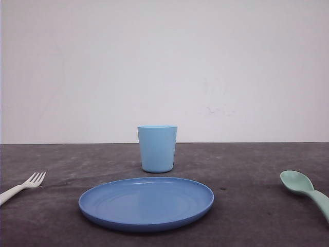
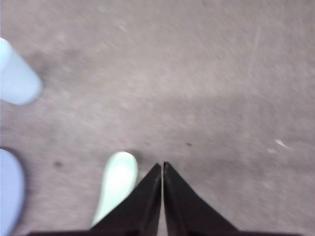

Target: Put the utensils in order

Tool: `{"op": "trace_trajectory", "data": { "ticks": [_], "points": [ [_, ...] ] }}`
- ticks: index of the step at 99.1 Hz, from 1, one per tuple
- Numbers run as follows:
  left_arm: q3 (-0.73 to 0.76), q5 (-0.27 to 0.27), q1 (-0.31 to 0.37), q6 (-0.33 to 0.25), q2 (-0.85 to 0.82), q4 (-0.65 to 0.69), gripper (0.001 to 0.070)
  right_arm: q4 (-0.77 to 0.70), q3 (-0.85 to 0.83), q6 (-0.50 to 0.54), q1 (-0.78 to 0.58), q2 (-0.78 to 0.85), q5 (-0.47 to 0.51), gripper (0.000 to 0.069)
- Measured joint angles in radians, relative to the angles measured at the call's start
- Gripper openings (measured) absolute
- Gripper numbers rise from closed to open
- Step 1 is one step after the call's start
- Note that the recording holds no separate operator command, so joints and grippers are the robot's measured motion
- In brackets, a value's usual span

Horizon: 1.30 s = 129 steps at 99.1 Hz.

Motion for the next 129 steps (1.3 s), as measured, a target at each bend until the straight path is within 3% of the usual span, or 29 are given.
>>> {"op": "trace_trajectory", "data": {
  "ticks": [9,35,41,53,59,74,102,129],
  "points": [
    [0.0,-0.007,-0.013,0.003,0.022,-0.011,0.0015,-0.021,0.0,-0.015,0.019,0.029,0.046,0.0008],
    [0.0,-0.009,-0.024,0.003,0.027,-0.015,0.0031,-0.039,0.0,-0.035,0.064,0.04,0.05,0.0031],
    [0.0,-0.009,-0.024,0.003,0.027,-0.023,0.0106,-0.046,0.0,-0.038,0.07,0.04,0.05,0.0115],
    [0.0,-0.009,-0.024,0.003,0.027,-0.042,0.0376,-0.051,0.0,-0.039,0.073,0.04,0.051,0.0373],
    [0.0,-0.009,-0.024,0.0,0.027,-0.053,0.0476,-0.051,0.0,-0.039,0.073,0.04,0.051,0.0469],
    [0.0,-0.008,-0.039,-0.018,0.027,-0.066,0.0545,-0.055,0.0,-0.039,0.073,0.04,0.051,0.0613],
    [0.0,-0.011,-0.139,-0.093,0.135,-0.062,0.0551,-0.055,0.0,-0.039,0.073,0.04,0.052,0.0642],
    [0.0,-0.113,-0.247,-0.135,0.322,-0.008,0.0551,-0.055,0.0,-0.039,0.073,0.04,0.053,0.0642]
  ]
}}
